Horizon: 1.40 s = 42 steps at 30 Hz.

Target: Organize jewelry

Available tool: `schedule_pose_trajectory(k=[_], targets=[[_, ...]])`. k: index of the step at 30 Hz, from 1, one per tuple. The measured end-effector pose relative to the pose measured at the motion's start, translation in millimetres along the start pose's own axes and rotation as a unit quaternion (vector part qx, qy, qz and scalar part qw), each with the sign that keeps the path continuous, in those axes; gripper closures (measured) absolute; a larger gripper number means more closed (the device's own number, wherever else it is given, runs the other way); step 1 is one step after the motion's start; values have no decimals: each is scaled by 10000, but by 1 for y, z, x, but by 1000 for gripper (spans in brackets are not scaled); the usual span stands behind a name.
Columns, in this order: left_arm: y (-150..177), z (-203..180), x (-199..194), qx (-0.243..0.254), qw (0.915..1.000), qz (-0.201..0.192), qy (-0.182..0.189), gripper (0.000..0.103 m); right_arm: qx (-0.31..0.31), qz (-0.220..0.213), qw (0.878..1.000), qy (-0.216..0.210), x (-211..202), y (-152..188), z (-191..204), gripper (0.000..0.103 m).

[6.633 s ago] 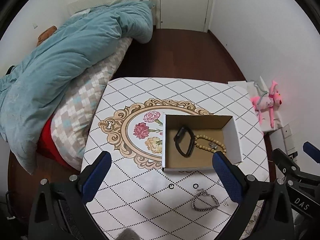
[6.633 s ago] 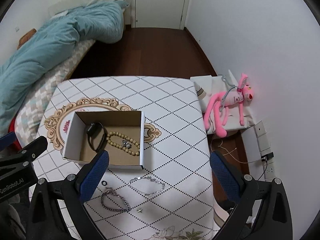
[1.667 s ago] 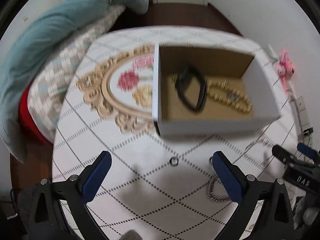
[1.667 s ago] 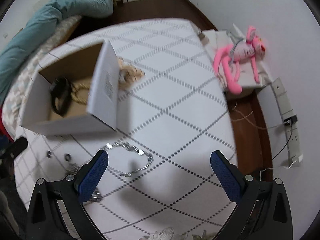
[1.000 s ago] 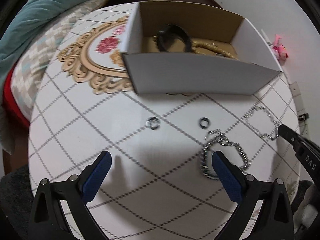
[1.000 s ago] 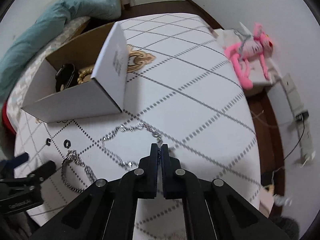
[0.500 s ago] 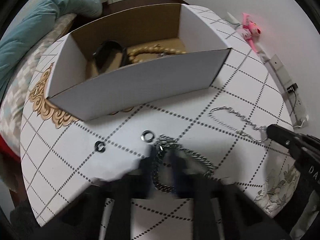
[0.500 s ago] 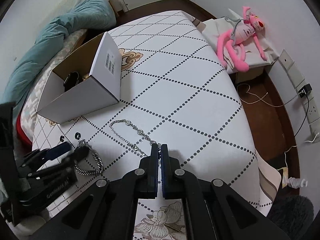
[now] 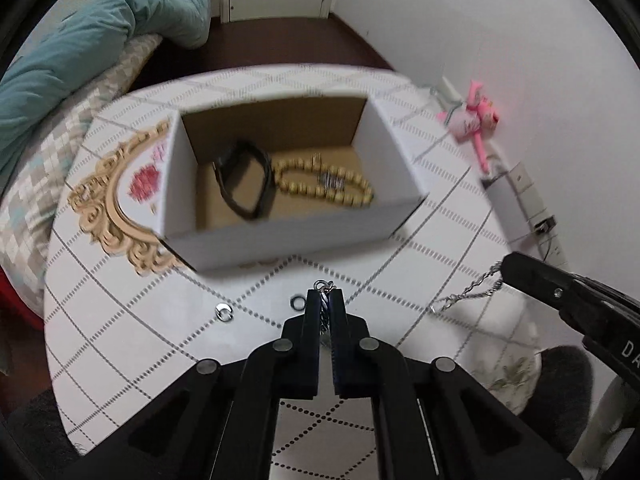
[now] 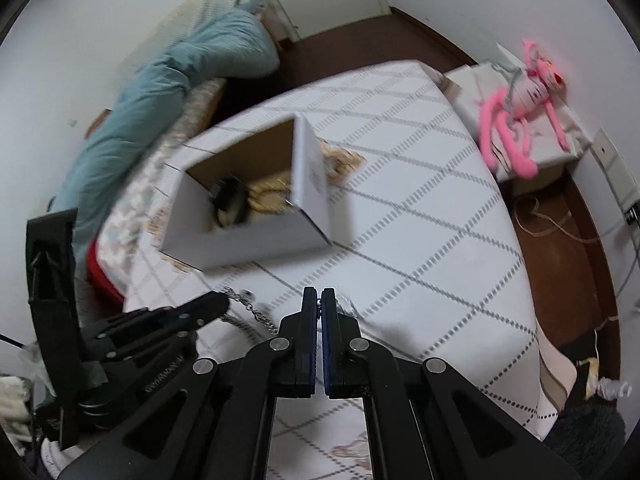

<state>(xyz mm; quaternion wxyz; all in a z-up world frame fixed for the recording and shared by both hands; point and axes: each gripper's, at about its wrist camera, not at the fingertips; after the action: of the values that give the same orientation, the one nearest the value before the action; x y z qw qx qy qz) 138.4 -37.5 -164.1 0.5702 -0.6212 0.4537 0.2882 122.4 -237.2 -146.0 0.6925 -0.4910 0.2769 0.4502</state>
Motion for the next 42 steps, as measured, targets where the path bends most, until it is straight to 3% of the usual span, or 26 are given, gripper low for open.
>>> schedule_pose_trajectory(k=[8, 14, 20, 28, 39, 40, 42], targets=[[-53, 12, -56, -3, 9981, -592, 168, 101, -435, -511, 9969, -420, -49, -55, 43, 101], [-97, 30, -64, -60, 9965, -834, 33, 101, -787, -691, 9937, -400, -52, -104, 69, 101], [-122, 56, -35, -168, 9985, -496, -137, 101, -1003, -422, 9938, -208, -14, -142, 83, 101], [-129, 79, 15, -217, 9988, 215, -372, 101, -1042, 82, 9945, 66, 50, -158, 81, 101], [-141, 96, 23, -624, 9935, 379, -871, 96, -1164, 868, 9867, 725, 103, -156, 66, 100], [-140, 97, 23, -610, 9930, 358, -948, 94, -1156, 914, 9859, 792, 106, -154, 64, 99], [-138, 97, 22, -573, 9910, 314, -1168, 68, -1130, 929, 9856, 848, 107, -152, 60, 92]])
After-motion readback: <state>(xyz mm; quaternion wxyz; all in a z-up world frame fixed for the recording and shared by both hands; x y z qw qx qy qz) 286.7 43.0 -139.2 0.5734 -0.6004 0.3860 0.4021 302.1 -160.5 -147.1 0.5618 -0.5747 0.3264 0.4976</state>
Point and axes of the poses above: each gripper's, at about its wrist camera, not at the fingertips, and x roughly the way its jaws point, z to its left, y to its underside, and after that the axes turned 1 degree about -z, right-handed
